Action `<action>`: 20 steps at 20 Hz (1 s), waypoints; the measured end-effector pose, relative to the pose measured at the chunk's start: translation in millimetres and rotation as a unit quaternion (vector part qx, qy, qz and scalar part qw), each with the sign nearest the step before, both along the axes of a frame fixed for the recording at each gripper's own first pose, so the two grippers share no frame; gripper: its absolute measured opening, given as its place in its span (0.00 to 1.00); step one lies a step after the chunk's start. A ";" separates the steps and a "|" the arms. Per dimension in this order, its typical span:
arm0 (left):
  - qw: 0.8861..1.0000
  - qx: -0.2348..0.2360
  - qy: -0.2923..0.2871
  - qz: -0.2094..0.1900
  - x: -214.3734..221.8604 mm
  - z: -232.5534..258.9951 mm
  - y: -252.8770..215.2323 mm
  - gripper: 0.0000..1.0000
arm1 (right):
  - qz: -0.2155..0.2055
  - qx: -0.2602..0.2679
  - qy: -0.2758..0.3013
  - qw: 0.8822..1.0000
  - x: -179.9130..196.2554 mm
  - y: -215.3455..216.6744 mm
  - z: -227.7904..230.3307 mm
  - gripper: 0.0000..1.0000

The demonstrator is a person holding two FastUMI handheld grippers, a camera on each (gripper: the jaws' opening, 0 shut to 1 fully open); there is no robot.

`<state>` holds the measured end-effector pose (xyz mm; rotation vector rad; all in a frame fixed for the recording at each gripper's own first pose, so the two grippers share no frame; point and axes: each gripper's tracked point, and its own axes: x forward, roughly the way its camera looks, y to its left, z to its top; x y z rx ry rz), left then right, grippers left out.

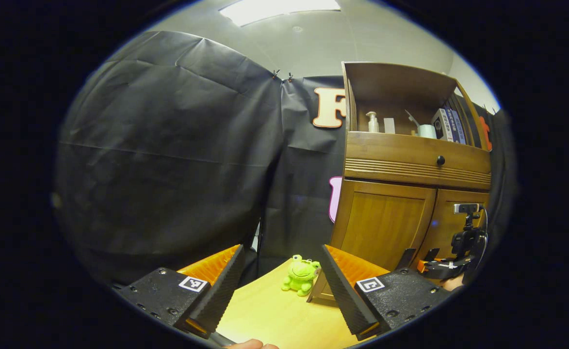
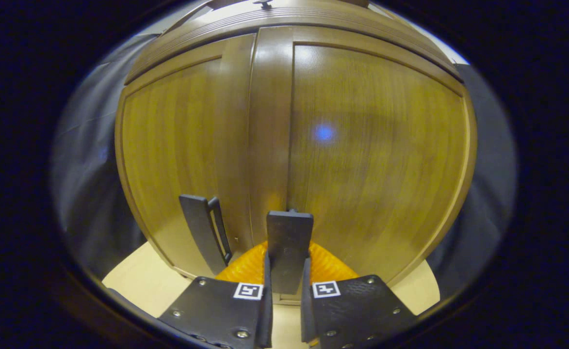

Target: Open the right door of the double-door shoe cabinet with the right hand, and open the left door with the left hand.

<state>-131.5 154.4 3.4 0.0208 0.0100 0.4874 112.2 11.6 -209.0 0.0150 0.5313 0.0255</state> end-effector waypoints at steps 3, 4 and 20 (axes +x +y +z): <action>1.000 0.002 0.001 -0.005 1.2 -0.7 -3.3 0.92 | 0.010 0.007 -0.002 1.000 -0.1 -1.0 -3.3 0.23; 1.000 0.003 0.002 -0.007 2.2 -0.9 -4.9 0.92 | 0.016 0.007 -0.002 1.000 0.1 -0.9 -4.5 0.23; 0.998 0.000 0.017 -0.061 22.8 -16.4 -43.5 0.92 | 0.008 0.023 -0.001 1.000 0.4 -2.5 -3.3 0.23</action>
